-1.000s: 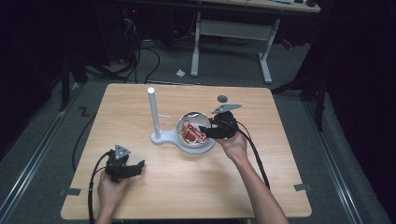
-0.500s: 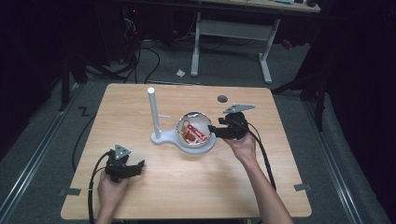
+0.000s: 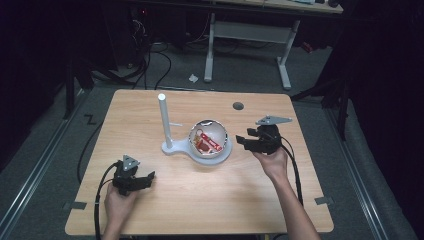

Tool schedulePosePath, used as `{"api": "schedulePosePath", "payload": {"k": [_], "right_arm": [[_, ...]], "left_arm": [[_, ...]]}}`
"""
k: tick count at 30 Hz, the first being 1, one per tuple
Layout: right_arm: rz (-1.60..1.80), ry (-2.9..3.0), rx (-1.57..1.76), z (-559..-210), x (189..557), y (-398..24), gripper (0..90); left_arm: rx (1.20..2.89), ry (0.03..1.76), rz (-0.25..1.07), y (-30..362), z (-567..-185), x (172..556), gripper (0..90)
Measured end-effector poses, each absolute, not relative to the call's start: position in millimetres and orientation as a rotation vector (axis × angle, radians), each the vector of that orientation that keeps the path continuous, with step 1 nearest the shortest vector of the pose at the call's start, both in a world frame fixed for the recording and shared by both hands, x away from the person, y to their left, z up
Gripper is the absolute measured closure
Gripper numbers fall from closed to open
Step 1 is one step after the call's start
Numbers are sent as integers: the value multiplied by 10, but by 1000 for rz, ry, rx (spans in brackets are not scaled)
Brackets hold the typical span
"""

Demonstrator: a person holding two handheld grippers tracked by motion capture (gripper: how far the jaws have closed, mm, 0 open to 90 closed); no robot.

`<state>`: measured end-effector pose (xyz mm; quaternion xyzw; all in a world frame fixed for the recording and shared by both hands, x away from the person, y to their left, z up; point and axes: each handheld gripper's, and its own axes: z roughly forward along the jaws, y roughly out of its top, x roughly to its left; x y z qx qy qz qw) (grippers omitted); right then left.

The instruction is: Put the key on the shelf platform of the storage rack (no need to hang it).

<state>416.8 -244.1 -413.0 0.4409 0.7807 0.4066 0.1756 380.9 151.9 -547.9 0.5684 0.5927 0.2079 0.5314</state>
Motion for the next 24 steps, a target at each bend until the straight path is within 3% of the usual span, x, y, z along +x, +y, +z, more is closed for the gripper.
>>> {"api": "schedulePosePath", "payload": {"k": [24], "right_arm": [[1238,2095,1288,-3945,3842,-2853,465]], "left_arm": [[1355,1414,496,1519,-5479,3809,218]]}}
